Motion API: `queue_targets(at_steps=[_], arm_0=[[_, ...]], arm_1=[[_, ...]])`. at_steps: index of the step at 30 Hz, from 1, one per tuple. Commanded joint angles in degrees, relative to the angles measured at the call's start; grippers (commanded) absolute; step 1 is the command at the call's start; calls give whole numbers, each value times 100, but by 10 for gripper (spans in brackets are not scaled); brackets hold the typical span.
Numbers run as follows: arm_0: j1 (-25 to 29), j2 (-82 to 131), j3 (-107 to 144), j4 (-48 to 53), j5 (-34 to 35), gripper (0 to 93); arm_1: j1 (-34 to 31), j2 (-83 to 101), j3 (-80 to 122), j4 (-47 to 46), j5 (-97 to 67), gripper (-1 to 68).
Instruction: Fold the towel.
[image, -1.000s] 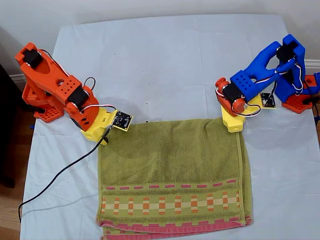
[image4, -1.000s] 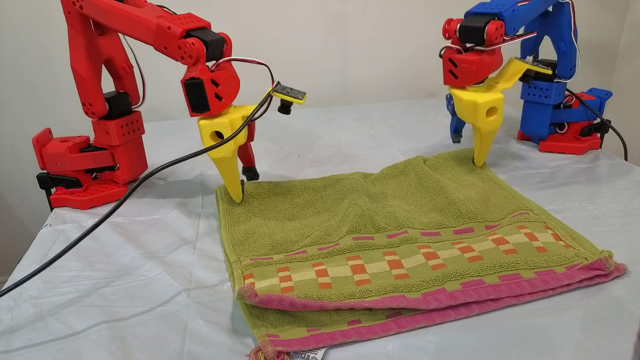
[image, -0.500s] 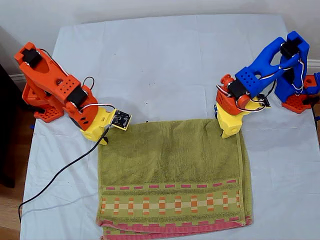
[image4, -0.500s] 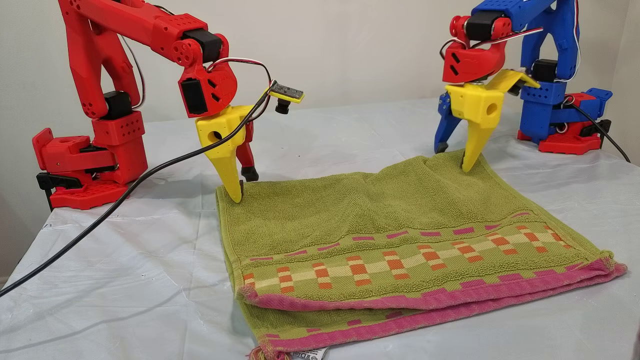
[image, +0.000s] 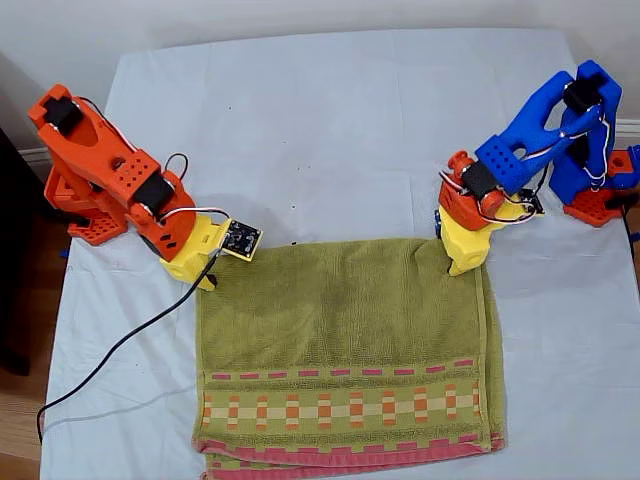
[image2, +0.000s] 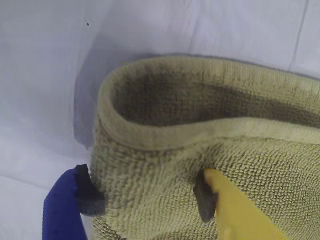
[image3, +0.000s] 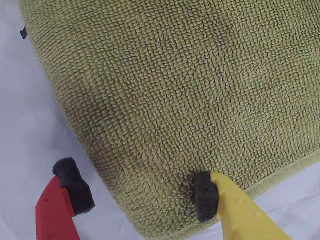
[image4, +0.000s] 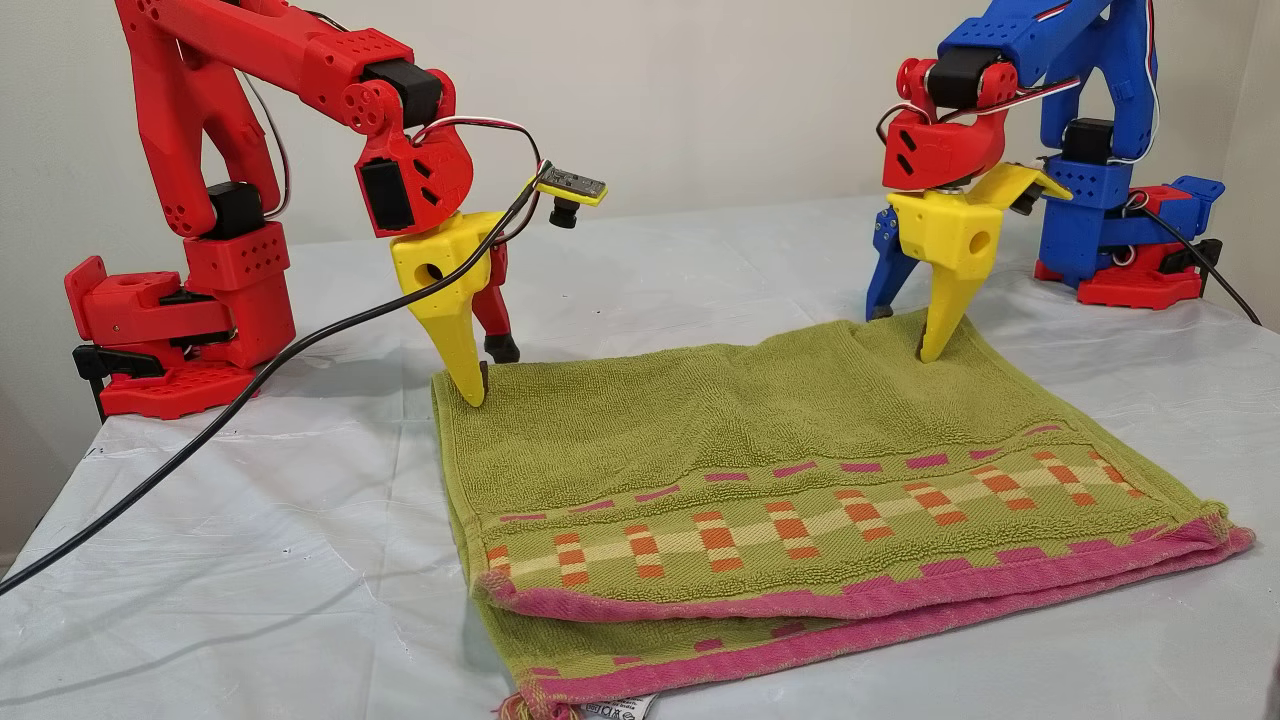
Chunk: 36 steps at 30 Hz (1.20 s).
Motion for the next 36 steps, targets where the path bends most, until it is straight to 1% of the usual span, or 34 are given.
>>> queue_targets(at_steps=[1, 5, 9, 15, 23, 26, 29, 32, 34, 35, 36], arm_0=[[-114, 387, -114, -70, 9, 474], [-114, 352, -123, -141, 26, 471], [-114, 352, -123, -149, 9, 468], [-97, 352, -123, -167, 0, 465], [-97, 378, -97, -237, 18, 464], [-97, 404, -53, -264, 0, 463], [-88, 457, 35, -352, -26, 458], [-88, 483, 62, -360, -18, 454], [-88, 492, 70, -360, -26, 453], [-88, 492, 79, -360, -44, 452], [-88, 492, 79, -360, -53, 452]], arm_1=[[-53, 554, -9, 255, 9, 396], [-26, 694, -35, 527, 18, 396], [-35, 633, 9, 483, 35, 396], [-26, 835, 765, -185, 123, 395], [-18, 686, 677, -176, 62, 394], [-18, 633, 782, -413, 26, 394], [-9, 624, 861, -413, 35, 388], [9, 712, 1046, -536, 62, 344], [18, 756, 1151, -598, 97, 292], [26, 773, 1204, -624, 105, 216], [26, 809, 1257, -677, 105, 160]])
